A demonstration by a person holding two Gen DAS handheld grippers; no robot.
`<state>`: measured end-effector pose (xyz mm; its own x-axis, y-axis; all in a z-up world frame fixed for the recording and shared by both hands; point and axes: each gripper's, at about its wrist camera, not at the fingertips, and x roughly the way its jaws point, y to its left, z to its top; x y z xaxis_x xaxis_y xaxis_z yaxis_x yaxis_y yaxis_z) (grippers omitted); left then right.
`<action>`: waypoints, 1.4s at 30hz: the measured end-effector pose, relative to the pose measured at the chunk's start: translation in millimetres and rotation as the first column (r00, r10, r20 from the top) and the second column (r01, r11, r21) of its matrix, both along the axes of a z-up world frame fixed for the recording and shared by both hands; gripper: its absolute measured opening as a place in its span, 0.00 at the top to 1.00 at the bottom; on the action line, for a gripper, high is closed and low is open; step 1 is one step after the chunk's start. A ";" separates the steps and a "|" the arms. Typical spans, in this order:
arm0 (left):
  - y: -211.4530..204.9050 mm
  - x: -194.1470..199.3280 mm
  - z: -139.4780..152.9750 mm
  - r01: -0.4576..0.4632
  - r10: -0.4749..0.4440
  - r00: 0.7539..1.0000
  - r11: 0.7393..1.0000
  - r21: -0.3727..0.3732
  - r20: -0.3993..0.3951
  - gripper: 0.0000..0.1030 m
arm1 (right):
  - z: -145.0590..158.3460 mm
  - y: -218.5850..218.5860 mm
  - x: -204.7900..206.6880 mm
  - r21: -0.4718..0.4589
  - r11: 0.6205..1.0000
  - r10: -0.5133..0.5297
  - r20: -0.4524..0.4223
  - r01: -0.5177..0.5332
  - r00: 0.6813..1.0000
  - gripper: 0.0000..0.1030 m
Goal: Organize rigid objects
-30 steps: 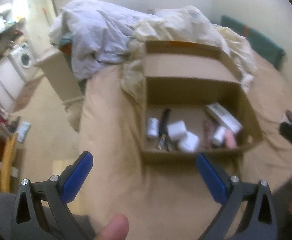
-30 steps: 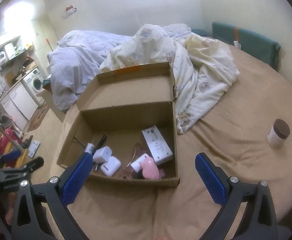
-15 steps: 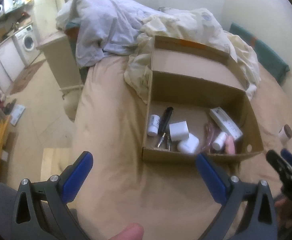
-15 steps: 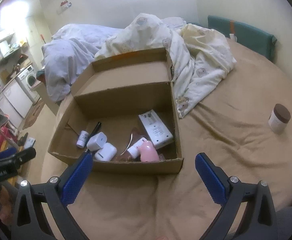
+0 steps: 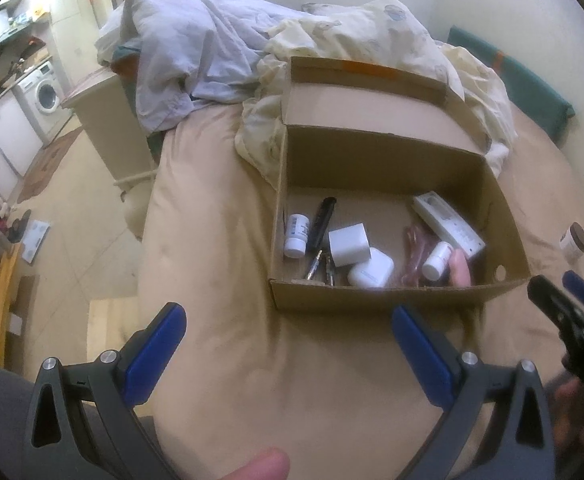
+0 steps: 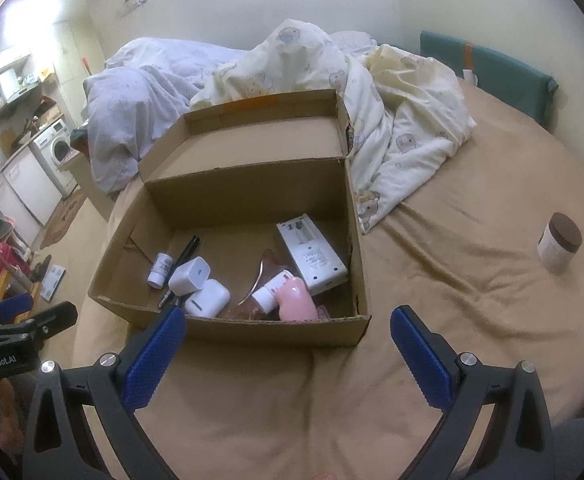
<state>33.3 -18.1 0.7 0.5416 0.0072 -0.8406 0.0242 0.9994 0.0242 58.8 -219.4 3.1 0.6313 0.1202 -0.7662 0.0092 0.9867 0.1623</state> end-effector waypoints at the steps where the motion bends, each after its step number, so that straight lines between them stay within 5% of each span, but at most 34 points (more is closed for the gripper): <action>1: 0.0 -0.1 0.1 0.000 0.000 1.000 1.000 0.001 0.001 0.01 | 0.0 -0.6 0.5 0.003 1.000 0.000 -0.002 0.000 1.000 0.00; 42: -1.7 0.3 -4.7 0.006 -0.007 0.999 1.000 -0.023 -0.034 0.01 | -1.0 3.6 -0.6 -0.023 1.000 0.005 0.003 -0.005 1.000 0.00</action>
